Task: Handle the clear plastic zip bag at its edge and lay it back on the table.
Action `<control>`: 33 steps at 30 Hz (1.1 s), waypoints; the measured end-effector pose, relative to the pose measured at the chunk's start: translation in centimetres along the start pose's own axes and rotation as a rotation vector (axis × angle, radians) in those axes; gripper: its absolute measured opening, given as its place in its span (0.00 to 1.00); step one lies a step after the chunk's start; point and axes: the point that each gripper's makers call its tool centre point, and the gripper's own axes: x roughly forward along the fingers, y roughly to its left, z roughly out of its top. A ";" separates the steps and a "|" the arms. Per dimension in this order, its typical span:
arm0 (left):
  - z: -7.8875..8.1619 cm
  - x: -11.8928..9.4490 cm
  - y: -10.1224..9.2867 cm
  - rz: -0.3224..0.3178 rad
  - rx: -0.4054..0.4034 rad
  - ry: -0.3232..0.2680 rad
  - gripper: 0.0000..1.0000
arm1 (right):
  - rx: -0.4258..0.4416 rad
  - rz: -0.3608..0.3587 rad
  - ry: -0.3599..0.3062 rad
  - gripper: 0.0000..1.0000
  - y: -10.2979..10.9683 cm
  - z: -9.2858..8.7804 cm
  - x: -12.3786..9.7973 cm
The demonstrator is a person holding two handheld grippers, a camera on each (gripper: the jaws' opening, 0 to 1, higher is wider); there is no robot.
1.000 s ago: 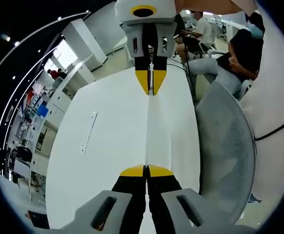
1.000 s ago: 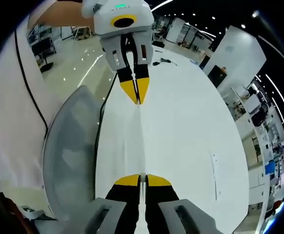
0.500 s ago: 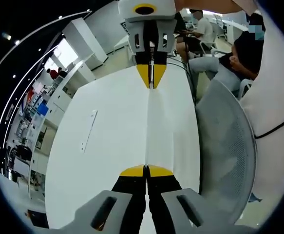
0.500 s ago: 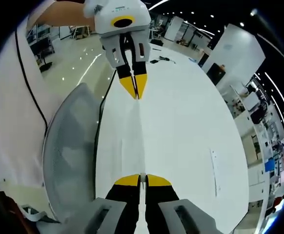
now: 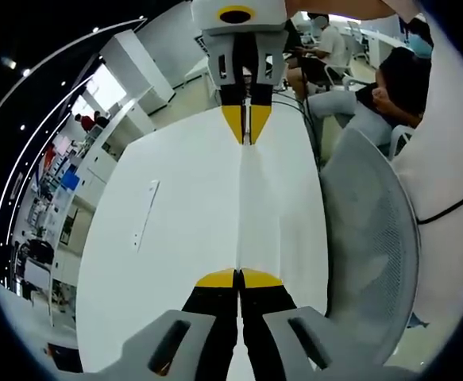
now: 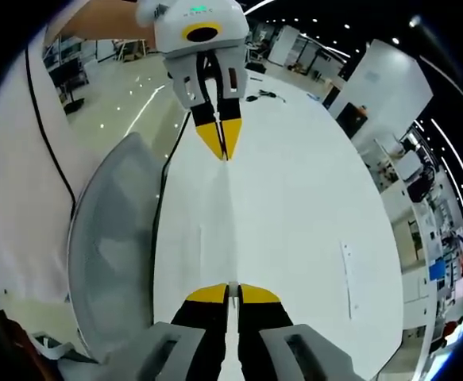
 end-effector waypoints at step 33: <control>0.2 -0.1 0.1 0.027 0.049 -0.008 0.00 | 0.056 0.040 -0.111 0.04 -0.2 4.4 -0.7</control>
